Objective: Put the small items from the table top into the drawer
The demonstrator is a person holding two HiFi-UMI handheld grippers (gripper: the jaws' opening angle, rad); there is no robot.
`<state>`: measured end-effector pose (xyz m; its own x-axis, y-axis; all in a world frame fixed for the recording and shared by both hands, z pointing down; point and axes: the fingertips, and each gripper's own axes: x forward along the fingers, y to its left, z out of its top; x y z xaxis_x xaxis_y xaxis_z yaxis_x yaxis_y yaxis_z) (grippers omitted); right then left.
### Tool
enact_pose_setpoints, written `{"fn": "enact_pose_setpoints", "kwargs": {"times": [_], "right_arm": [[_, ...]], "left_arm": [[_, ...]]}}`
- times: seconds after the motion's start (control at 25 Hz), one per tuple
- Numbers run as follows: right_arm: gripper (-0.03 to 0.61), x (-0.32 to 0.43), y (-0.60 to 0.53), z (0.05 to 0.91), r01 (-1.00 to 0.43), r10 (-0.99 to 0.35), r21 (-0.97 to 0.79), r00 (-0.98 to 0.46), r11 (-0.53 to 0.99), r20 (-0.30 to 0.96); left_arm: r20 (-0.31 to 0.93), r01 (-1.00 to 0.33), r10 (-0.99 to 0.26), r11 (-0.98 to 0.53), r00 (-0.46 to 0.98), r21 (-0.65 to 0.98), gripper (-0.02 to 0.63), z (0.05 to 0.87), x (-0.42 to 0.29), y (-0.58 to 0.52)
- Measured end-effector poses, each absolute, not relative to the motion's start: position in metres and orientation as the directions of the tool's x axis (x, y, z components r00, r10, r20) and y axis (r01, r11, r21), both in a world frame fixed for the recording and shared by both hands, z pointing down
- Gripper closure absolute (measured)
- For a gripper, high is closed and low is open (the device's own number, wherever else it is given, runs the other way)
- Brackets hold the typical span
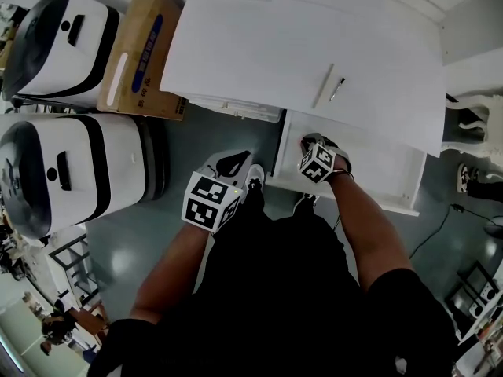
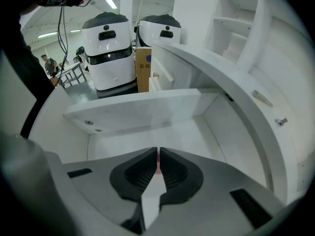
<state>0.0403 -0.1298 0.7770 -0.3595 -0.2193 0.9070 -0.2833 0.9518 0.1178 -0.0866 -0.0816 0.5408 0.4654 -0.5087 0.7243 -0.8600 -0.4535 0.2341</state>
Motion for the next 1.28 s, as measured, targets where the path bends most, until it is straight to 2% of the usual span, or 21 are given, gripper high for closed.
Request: {"fn": "enact_pose_setpoints", "kwargs": {"times": [0.4,0.6,0.88,1.12,1.28], "right_arm": [[0.541,0.040,-0.124,0.792,-0.296,-0.180,0.081,-0.323,0.952,0.929],[0.498,0.046,-0.122,0.792,-0.337,-0.146,0.041,-0.291,0.941,0.946],[0.488,0.051,-0.121,0.777,-0.392,-0.184,0.053,-0.305,0.918,0.934],[0.488,0.054,-0.128,0.726,-0.516,-0.283,0.041,-0.400,0.856,0.872],[0.488,0.063,-0.132,0.682,-0.636,-0.354,-0.031,-0.470,0.771,0.808]], "left_arm": [[0.724,-0.871,-0.517,-0.425,0.456,0.245,0.603,0.544,-0.096,-0.076],[0.712,-0.862,-0.522,-0.445,0.470,0.243,0.603,0.540,-0.092,-0.081],[0.697,-0.844,-0.519,-0.476,0.496,0.247,0.603,0.537,-0.087,-0.083],[0.674,-0.817,-0.512,-0.520,0.533,0.251,0.603,0.533,-0.074,-0.088],[0.659,-0.794,-0.503,-0.553,0.559,0.251,0.603,0.529,-0.062,-0.091]]}}
